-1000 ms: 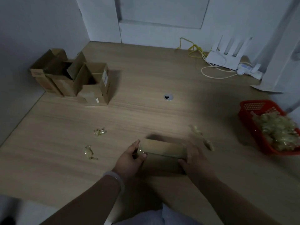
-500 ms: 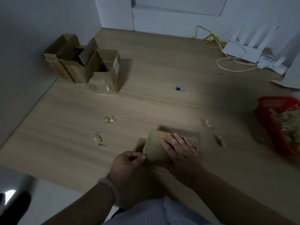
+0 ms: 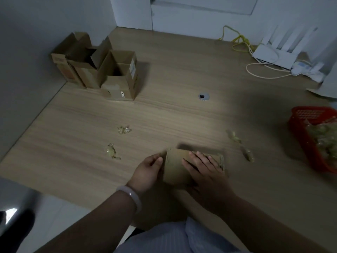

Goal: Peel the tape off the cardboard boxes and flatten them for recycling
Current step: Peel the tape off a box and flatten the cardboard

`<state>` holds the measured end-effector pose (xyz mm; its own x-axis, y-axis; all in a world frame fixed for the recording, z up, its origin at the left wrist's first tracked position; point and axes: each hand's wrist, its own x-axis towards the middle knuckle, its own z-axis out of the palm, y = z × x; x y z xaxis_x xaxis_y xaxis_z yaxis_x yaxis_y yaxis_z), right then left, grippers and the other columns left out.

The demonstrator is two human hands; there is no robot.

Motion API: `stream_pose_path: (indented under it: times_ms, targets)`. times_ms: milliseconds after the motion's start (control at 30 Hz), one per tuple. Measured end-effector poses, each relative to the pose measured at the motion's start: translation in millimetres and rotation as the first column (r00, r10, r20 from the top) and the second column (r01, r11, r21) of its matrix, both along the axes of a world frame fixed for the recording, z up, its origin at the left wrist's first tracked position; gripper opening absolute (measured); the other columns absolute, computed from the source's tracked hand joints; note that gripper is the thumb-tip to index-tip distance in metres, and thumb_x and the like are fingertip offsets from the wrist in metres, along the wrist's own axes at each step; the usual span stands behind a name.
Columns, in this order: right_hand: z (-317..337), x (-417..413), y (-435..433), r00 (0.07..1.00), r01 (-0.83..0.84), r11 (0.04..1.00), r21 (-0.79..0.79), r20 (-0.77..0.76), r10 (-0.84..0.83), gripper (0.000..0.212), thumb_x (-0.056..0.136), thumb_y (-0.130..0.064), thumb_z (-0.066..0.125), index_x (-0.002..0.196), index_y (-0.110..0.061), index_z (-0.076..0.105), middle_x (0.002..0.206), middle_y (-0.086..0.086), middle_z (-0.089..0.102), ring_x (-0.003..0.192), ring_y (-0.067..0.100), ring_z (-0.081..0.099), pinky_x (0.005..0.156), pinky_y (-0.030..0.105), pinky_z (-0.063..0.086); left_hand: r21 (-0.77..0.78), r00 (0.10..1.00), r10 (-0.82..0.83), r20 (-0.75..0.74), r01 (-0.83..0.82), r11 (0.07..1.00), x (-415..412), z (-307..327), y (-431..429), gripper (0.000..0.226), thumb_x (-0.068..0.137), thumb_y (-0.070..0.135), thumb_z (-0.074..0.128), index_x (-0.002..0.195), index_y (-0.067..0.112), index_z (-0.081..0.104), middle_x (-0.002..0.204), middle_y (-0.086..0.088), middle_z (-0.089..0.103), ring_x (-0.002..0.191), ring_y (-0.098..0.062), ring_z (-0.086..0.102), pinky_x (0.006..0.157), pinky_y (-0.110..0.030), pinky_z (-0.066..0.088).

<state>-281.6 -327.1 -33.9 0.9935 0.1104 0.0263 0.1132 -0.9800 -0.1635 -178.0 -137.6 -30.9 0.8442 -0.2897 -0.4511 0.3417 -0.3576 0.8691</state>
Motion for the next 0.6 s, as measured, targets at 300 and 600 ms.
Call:
stream_pose_path:
  times_ms: [300,600]
  targets:
    - [-11.2,-9.9,-0.5,0.993,-0.032,0.999,0.002,0.113,0.031,0.064,0.086,-0.055,0.054,0.141,-0.024,0.047,0.15,0.005,0.041,0.14,0.026,0.034,0.11,0.048,0.033,0.043,0.995,0.09,-0.05,-0.088,0.995,14.8,-3.3,-13.7,0.019,0.092,0.018,0.061,0.102,0.007,0.072,0.101,-0.014,0.071,0.099,-0.028,0.066,0.095,-0.045,0.05]
    - [-9.3,-11.0,1.0,0.995,-0.017,1.0,0.001,0.095,0.017,0.064,0.09,-0.059,0.044,0.143,-0.025,0.044,0.151,0.003,0.039,0.143,0.025,0.03,0.111,0.049,0.031,-0.027,0.982,0.177,-0.073,-0.179,0.983,11.2,-5.8,-11.5,0.016,0.092,0.011,0.06,0.099,0.001,0.07,0.088,-0.015,0.069,0.082,-0.025,0.066,0.076,-0.031,0.056]
